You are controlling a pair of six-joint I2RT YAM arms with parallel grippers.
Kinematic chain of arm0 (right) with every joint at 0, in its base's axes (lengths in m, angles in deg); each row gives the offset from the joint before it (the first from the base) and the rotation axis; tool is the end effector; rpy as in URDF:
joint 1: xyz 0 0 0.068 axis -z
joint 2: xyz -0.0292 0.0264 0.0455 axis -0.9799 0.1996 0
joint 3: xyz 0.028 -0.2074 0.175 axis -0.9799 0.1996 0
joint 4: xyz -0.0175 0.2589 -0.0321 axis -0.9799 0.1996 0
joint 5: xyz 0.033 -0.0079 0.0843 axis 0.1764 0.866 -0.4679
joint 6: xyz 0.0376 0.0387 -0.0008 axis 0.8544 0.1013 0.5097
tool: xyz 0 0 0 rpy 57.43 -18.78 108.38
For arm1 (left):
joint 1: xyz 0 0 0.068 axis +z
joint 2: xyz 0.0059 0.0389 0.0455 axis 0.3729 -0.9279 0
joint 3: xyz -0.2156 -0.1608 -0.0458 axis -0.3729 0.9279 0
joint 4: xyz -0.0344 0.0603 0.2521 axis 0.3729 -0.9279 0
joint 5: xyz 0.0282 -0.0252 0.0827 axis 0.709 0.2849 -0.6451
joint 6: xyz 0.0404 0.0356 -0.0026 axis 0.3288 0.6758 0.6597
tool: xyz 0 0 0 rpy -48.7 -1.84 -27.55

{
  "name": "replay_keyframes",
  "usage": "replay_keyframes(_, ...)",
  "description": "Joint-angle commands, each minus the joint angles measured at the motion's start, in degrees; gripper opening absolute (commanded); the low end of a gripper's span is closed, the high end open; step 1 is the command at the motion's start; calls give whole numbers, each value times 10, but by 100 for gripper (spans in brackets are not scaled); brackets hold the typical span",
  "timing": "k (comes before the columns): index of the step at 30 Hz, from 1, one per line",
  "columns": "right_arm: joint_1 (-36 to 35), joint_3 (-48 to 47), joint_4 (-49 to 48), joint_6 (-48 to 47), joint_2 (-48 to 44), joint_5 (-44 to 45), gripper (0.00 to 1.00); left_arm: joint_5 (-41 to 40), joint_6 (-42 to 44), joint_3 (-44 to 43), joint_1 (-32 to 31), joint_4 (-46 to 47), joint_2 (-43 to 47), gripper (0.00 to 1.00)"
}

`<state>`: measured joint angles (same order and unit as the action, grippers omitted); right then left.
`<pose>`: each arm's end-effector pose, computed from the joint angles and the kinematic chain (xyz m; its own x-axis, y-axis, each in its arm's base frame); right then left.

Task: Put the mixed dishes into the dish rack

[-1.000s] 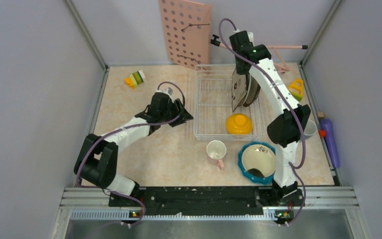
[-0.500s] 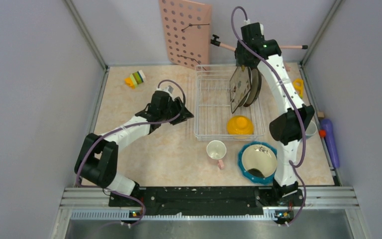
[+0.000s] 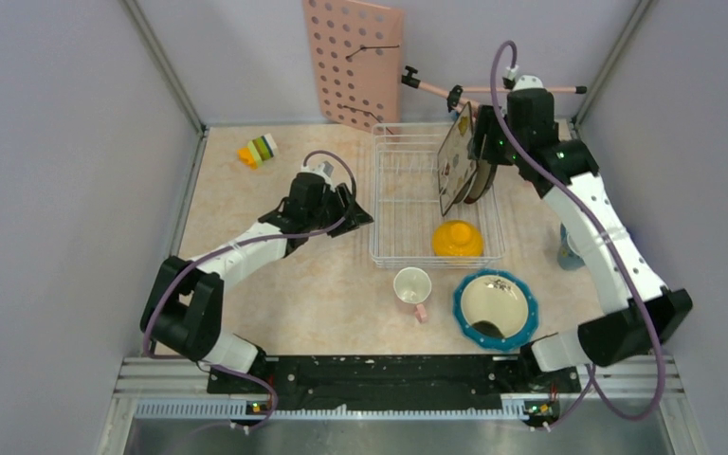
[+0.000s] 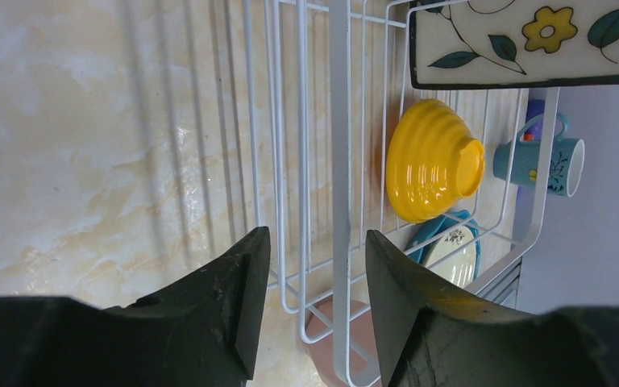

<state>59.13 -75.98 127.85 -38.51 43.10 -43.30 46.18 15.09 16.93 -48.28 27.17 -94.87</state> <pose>0.2989 0.0974 0.4260 -0.5383 0.1043 -0.8363 -0.0157 0.9909 0.1336 0.2849 -0.1523 0.2299 -0.8080 -0.3779 -0.4520 0.0619 0.7084 -0.7031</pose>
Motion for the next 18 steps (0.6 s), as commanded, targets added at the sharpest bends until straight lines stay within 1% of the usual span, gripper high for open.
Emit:
replay_keyframes(1,-5,126,-115,28,-95,-29,63,11,7,-35,-8,17,-8,54)
replay_keyframes(4,-4,202,-112,23,-146,4,64,-1,14,-45,-18,-1,-11,61)
replay_keyframes(6,-3,249,-111,25,-177,37,67,-15,23,-52,-26,-8,-15,62)
replay_keyframes(9,3,313,-111,41,-216,70,68,-19,32,-69,-29,-27,-35,58)
replay_keyframes(11,10,350,-115,56,-234,71,67,-19,32,-74,-29,-29,-49,56)
replay_keyframes(14,13,405,-141,76,-257,59,66,-37,33,-79,-29,-37,-63,55)
replay_keyframes(17,14,451,-174,89,-262,49,65,-57,38,-82,-29,-45,-67,48)
replay_keyframes(18,16,460,-180,91,-256,49,65,-61,38,-81,-28,-46,-66,43)
